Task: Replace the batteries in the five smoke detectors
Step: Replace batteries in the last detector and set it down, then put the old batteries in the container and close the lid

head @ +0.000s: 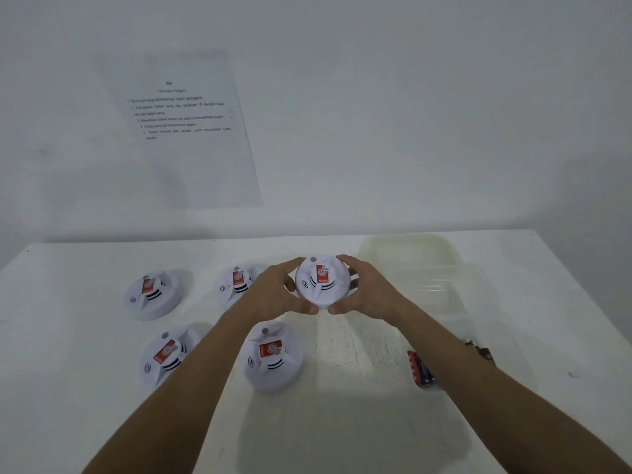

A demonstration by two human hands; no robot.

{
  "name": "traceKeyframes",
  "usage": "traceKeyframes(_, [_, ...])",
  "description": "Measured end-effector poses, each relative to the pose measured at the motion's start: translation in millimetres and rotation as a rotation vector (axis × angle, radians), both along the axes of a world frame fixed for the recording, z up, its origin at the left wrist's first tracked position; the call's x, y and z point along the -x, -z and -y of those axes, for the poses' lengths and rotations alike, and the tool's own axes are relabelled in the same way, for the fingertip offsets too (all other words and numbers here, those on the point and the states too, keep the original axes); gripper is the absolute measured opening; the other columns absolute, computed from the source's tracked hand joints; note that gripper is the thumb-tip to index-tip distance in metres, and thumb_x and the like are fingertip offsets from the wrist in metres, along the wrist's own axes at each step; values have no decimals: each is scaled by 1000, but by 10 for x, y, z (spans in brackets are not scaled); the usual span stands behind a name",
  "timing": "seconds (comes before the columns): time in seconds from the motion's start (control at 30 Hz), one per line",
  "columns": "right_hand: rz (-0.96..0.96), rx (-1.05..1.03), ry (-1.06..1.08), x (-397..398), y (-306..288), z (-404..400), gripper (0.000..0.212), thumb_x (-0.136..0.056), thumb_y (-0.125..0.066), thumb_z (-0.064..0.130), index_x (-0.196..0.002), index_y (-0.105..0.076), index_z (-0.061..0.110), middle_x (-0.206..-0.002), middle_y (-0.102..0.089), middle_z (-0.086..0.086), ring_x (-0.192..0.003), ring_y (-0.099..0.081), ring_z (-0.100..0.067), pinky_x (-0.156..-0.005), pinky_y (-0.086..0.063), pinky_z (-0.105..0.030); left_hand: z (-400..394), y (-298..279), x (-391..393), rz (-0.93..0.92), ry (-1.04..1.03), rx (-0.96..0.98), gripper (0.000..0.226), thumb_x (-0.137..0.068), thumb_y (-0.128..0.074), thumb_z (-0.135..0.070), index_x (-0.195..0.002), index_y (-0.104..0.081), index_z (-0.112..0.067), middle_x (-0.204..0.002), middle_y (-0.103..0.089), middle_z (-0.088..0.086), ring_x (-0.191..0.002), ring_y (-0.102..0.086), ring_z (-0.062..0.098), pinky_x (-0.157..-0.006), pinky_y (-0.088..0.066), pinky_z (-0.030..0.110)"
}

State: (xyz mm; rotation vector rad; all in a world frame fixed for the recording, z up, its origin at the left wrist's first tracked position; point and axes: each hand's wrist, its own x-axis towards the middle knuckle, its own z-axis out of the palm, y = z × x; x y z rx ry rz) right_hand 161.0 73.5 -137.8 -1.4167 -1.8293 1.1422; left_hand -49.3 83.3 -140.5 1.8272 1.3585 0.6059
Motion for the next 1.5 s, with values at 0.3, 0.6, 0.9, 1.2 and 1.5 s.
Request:
traceKeyframes(0.3, [242, 70, 12, 235, 151, -174, 60, -70, -88, 2, -122, -59, 1, -119, -64, -15, -107, -59, -27, -89, -47, -31, -154, 113, -2, -156, -43, 174, 64, -67, -89, -10, -124, -60, -11, -96, -65, 1, -80, -60, 11, -56, -43, 9])
traceKeyframes(0.6, [380, -6, -56, 276, 32, -146, 36, -72, -81, 4, -82, -48, 14, -88, -51, -11, -81, -47, -23, -72, -39, -30, -49, -23, -90, -334, -58, 164, 44, -76, -78, -8, -115, -57, -2, -103, -66, 16, -84, -58, 21, -69, -49, 29])
traceKeyframes(0.9, [345, -105, 117, -536, -309, -105, 87, -84, -79, 28, -154, -32, 14, -155, -38, -5, -140, -38, -25, -115, -33, -34, -194, -421, -644, -402, -77, -74, 69, -88, -63, -31, -150, -34, -20, -145, -39, 10, -133, -40, 26, -94, -33, 26])
traceKeyframes(1.2, [476, 38, 305, -1670, -254, -449, 76, -92, -69, 35, -155, -31, 13, -157, -33, -12, -147, -28, -29, -117, -29, -39, -699, -248, -1786, -390, -40, -1, 66, -91, -60, -36, -149, -35, -18, -150, -34, 12, -137, -38, 27, -99, -37, 31])
traceKeyframes(1.5, [540, 226, 219, -1772, -117, -796, 81, -94, -62, 49, -158, -22, 19, -159, -25, -16, -147, -27, -34, -116, -33, -48, -867, 8, -1960, -482, -277, 126, 62, -91, -56, -44, -141, -42, -10, -140, -44, 16, -130, -41, 34, -104, -36, 39])
